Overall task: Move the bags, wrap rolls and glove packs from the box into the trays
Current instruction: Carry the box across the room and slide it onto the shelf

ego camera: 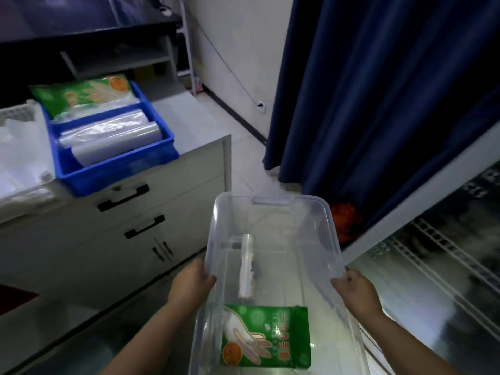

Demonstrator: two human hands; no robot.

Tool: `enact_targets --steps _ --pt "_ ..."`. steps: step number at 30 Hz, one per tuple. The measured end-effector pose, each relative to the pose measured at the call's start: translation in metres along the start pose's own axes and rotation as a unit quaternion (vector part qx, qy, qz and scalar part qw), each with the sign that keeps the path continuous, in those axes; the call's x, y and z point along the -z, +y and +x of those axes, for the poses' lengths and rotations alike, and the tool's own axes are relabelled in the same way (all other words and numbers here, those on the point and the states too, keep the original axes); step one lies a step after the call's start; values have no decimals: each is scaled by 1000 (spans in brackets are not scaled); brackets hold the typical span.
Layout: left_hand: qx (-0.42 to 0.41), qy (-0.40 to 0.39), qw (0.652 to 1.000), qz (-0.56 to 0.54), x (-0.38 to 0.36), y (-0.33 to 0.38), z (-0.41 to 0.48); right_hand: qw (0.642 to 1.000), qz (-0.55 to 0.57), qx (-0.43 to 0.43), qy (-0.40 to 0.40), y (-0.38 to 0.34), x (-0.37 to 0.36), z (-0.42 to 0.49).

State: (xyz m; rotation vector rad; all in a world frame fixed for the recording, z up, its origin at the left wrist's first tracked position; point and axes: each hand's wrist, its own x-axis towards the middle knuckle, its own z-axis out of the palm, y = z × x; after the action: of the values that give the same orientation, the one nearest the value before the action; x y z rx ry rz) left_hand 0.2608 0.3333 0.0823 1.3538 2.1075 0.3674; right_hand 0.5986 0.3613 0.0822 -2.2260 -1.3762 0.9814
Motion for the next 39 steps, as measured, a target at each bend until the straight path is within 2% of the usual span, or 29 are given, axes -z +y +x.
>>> enact_targets --steps 12,16,24,31,39 --pt "-124 -21 992 5 29 125 192 987 96 -32 126 -83 42 138" --pt "-149 -36 988 10 50 168 258 985 91 -43 142 -123 53 183" --pt "-195 -10 981 17 82 236 377 978 119 -34 170 -190 61 285" --pt "-144 15 989 27 82 270 479 987 116 -19 110 -246 56 427" --pt "-11 58 998 -2 100 314 589 990 124 57 19 -340 46 599"
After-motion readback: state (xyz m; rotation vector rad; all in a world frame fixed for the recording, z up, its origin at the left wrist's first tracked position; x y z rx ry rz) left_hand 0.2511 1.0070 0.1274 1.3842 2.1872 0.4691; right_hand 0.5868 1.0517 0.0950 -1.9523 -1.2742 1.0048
